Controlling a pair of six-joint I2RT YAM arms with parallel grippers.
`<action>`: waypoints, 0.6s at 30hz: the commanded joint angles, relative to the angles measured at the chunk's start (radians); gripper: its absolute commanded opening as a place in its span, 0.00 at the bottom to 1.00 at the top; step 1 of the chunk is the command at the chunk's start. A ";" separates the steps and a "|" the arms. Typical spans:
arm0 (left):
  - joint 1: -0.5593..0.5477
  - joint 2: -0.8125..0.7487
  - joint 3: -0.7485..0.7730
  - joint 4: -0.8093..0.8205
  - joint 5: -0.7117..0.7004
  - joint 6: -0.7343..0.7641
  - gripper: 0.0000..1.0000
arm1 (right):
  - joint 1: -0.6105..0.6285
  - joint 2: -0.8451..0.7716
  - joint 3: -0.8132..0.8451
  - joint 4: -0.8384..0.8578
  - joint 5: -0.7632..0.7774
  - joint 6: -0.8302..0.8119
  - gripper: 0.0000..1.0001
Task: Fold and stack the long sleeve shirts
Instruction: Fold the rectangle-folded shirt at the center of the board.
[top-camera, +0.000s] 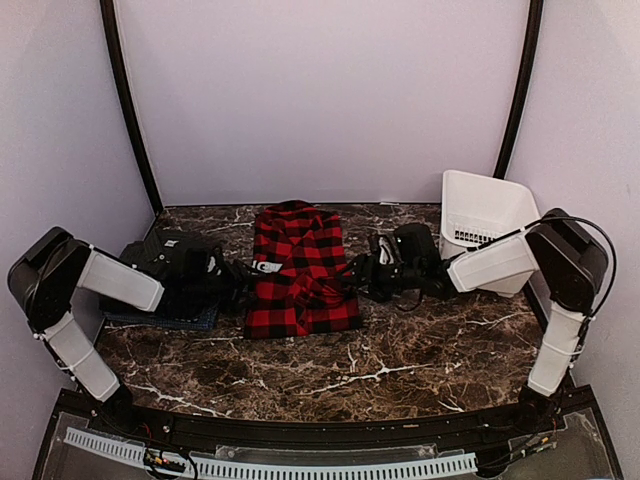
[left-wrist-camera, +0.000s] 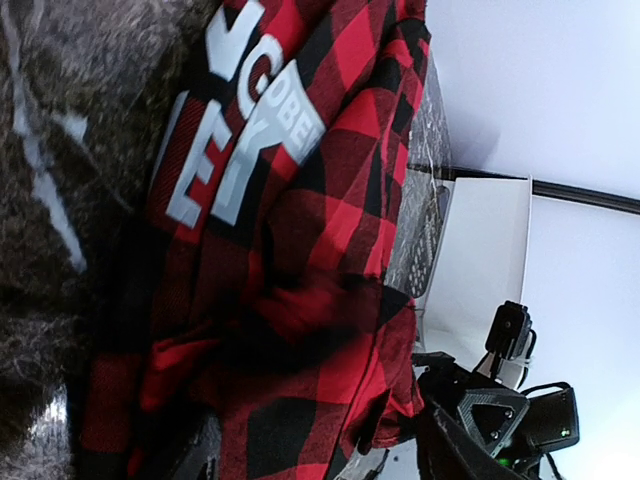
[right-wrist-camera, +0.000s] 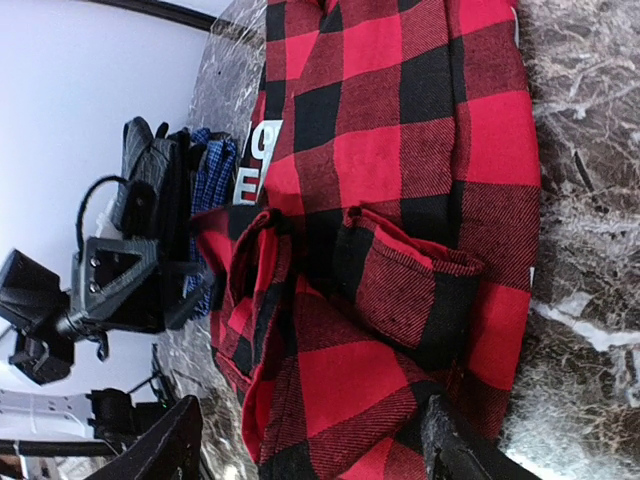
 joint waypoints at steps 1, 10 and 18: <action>0.005 -0.074 0.046 -0.095 -0.085 0.146 0.67 | -0.006 -0.064 0.031 -0.092 0.021 -0.202 0.72; 0.001 -0.154 0.098 -0.231 -0.133 0.286 0.65 | 0.002 -0.174 0.017 -0.223 0.052 -0.452 0.71; -0.025 -0.072 0.230 -0.472 -0.181 0.447 0.48 | 0.138 -0.293 -0.075 -0.304 0.190 -0.522 0.48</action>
